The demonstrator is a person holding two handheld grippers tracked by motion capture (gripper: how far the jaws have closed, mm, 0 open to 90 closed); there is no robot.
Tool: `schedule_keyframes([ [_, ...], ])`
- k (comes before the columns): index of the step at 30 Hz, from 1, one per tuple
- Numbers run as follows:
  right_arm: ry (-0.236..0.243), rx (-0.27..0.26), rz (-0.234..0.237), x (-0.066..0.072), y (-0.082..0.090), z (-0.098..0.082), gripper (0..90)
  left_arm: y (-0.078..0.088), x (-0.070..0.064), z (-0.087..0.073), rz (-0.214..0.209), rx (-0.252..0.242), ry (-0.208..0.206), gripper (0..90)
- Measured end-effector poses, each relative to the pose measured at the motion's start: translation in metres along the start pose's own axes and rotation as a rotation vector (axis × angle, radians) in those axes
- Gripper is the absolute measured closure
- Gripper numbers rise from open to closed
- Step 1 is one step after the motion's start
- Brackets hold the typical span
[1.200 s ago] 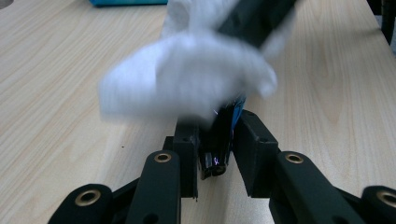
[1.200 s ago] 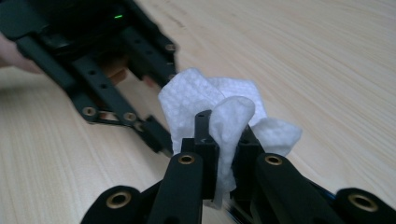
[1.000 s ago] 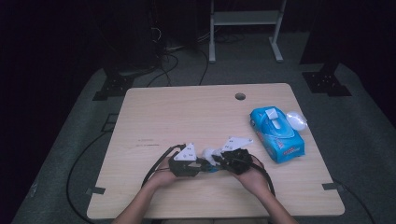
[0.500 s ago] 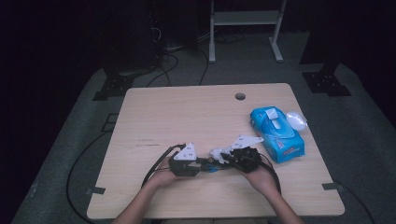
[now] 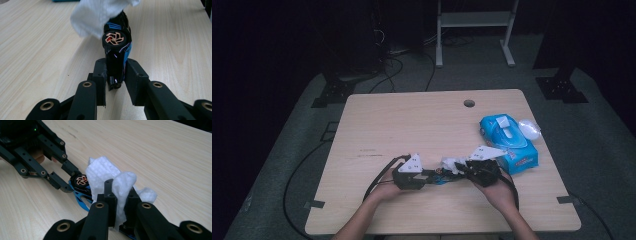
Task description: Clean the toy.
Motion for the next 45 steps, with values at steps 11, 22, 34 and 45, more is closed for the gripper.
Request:
schedule_keyframes([
  [11, -0.003, 0.050, -0.077, -0.020, 0.003, -0.014, 83.9, 0.001, 0.002, 0.000, 0.007, 0.003, -0.002, 70.9],
  [22, 0.046, 0.055, -0.031, 0.000, -0.009, -0.010, 83.9, 0.002, 0.003, 0.001, 0.008, -0.001, -0.001, 71.2],
  [34, 0.006, 0.036, -0.007, -0.002, -0.010, -0.010, 83.9, 0.001, 0.003, 0.001, 0.011, 0.001, 0.006, 71.8],
  [45, -0.032, 0.031, -0.074, -0.022, -0.003, -0.013, 83.9, 0.001, 0.004, 0.000, 0.007, -0.001, 0.009, 71.9],
])
Point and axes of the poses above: each handheld gripper's, and its own axes: y roughly backward along the jaws, z roughly out of its top, x roughly to its left, the point moved 9 cm from there along -y, roughly forward along the jaws, and after that the axes turned 5 degrees about -x, right-handed, at the moved point
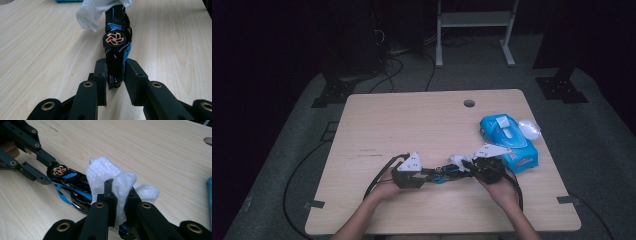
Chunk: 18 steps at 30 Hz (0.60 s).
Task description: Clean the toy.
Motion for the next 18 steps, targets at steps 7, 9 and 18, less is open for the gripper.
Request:
schedule_keyframes([
  [7, 0.010, -0.011, 0.065, 0.014, -0.007, 0.003, 83.9, 0.001, 0.001, -0.001, 0.003, -0.002, 0.013, 72.0],
  [9, 0.007, -0.012, 0.046, 0.007, -0.003, 0.001, 83.8, 0.001, 0.002, -0.001, 0.004, 0.001, 0.009, 72.0],
  [18, -0.039, -0.002, 0.005, -0.008, 0.007, -0.004, 83.8, 0.000, 0.002, -0.002, 0.007, 0.008, 0.007, 72.4],
])
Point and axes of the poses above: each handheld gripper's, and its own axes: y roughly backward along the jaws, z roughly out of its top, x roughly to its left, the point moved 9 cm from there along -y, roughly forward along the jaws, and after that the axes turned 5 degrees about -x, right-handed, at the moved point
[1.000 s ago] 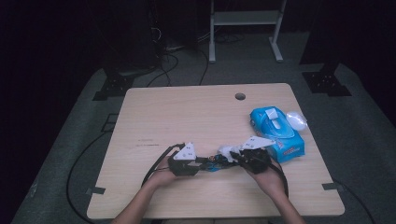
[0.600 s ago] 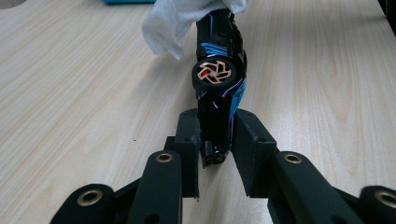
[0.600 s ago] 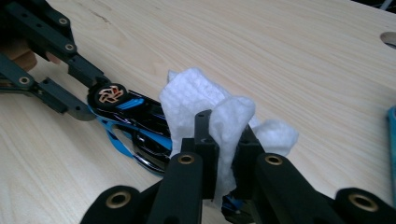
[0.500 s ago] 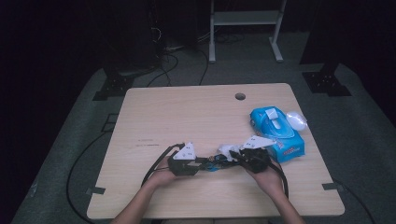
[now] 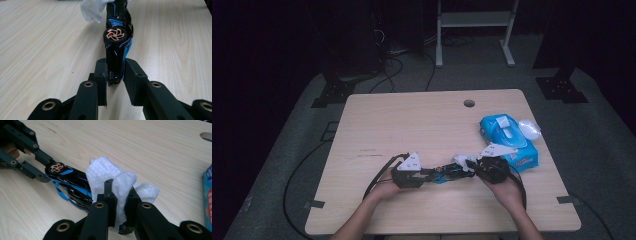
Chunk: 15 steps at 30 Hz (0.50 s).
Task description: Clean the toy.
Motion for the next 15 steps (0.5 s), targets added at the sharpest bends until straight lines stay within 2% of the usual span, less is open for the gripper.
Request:
schedule_keyframes([
  [2, 0.024, -0.001, 0.021, 0.006, -0.002, 0.001, 83.5, 0.000, 0.000, 0.000, 0.002, -0.001, -0.001, 72.5],
  [4, 0.031, 0.002, 0.018, 0.007, -0.002, 0.001, 83.5, 0.000, 0.000, 0.000, 0.004, -0.002, -0.001, 72.5],
  [5, 0.024, 0.003, 0.023, 0.006, -0.002, 0.001, 83.5, 0.000, 0.000, 0.000, 0.006, 0.001, -0.003, 72.5],
  [7, 0.025, 0.006, 0.004, -0.001, 0.001, 0.000, 83.7, 0.000, 0.000, 0.000, 0.007, 0.004, -0.009, 72.5],
  [9, 0.005, 0.008, -0.015, -0.007, 0.004, -0.001, 83.7, -0.001, -0.001, 0.001, 0.006, 0.000, -0.006, 73.0],
  [11, -0.003, 0.007, -0.020, -0.009, 0.004, -0.001, 83.8, -0.001, -0.001, 0.001, 0.005, -0.001, -0.006, 73.0],
  [12, -0.004, 0.007, -0.013, -0.006, 0.003, 0.000, 83.8, -0.002, -0.002, 0.002, 0.005, -0.002, -0.008, 73.1],
  [15, 0.032, 0.012, 0.019, 0.010, -0.006, 0.004, 83.8, -0.002, -0.002, 0.003, 0.003, -0.007, -0.009, 73.1],
])
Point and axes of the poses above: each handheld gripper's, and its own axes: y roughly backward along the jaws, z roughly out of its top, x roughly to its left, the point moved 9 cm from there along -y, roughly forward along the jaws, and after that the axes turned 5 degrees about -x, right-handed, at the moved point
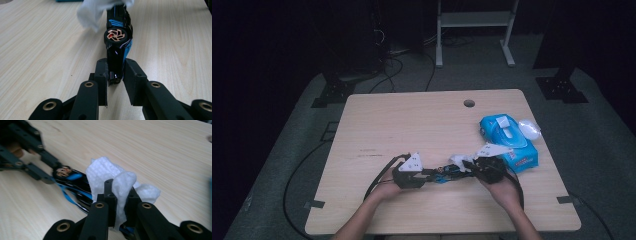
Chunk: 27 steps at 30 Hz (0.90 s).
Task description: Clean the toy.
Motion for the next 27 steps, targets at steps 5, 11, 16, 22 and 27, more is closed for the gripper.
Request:
schedule_keyframes([
  [5, 0.055, 0.001, 0.065, 0.030, -0.018, 0.007, 83.8, -0.001, 0.000, 0.001, 0.001, -0.001, 0.011, 72.9],
  [11, 0.054, 0.009, 0.050, 0.022, -0.014, 0.006, 83.9, -0.002, -0.001, 0.001, 0.003, -0.005, 0.016, 74.6],
  [16, 0.045, -0.001, 0.021, 0.018, -0.013, 0.004, 84.0, -0.004, -0.002, 0.004, 0.002, -0.011, 0.013, 73.0],
  [22, 0.038, -0.004, 0.040, 0.024, -0.015, 0.006, 84.0, -0.015, -0.005, 0.007, 0.006, 0.001, 0.008, 65.2],
  [27, 0.065, -0.008, 0.090, 0.041, -0.018, 0.007, 84.0, -0.016, -0.006, 0.006, -0.001, 0.000, 0.002, 68.0],
])
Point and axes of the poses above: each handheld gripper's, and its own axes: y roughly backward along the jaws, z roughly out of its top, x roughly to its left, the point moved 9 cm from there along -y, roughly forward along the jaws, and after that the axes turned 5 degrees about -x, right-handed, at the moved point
